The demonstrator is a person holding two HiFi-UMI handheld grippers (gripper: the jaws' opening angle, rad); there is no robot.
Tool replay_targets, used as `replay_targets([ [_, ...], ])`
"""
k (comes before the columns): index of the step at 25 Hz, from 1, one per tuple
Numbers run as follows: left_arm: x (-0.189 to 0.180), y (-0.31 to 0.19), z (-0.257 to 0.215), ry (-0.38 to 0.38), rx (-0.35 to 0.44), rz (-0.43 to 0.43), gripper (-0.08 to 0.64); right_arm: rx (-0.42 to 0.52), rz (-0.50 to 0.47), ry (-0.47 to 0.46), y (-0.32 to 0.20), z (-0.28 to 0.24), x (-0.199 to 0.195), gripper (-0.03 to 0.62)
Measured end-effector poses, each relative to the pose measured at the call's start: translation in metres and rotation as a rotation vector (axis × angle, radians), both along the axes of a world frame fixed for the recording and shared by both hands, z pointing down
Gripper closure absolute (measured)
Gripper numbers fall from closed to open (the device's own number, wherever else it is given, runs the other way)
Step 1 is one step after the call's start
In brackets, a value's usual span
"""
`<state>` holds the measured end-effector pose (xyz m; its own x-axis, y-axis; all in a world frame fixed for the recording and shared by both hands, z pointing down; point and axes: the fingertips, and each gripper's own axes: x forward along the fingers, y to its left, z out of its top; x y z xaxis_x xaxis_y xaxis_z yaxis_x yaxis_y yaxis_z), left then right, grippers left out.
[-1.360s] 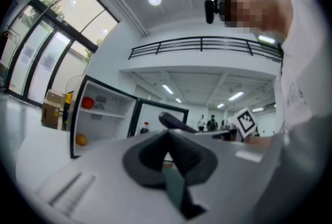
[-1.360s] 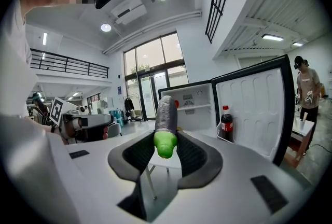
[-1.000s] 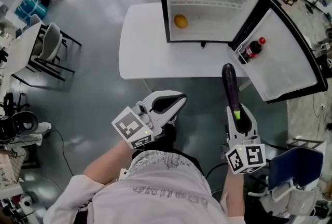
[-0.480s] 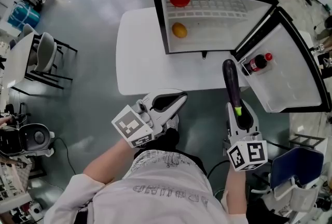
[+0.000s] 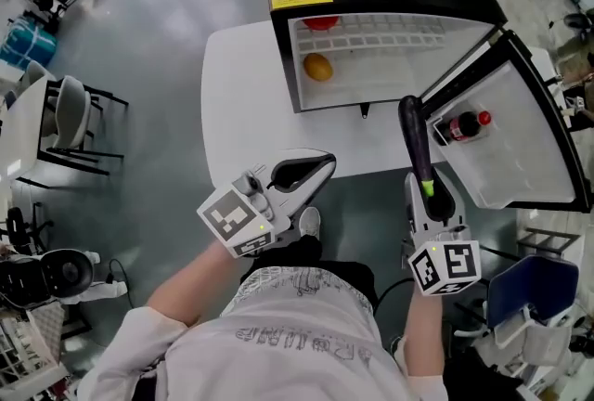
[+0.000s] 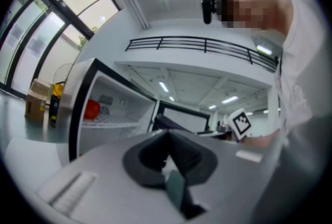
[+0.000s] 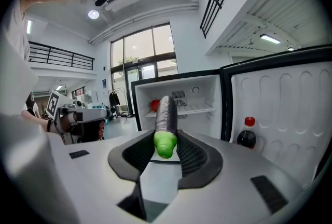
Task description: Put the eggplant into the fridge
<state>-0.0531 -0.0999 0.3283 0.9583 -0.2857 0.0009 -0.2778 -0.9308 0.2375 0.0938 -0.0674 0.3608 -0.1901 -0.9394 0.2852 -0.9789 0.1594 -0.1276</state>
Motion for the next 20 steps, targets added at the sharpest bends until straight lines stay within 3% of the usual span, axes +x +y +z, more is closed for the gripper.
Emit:
replay_targets([
  [20,-0.003,-0.043,-0.006,0.004,0.018,0.024,0.552,0.019,0.068,0.071,-0.057,-0.003,0.023,0.460],
])
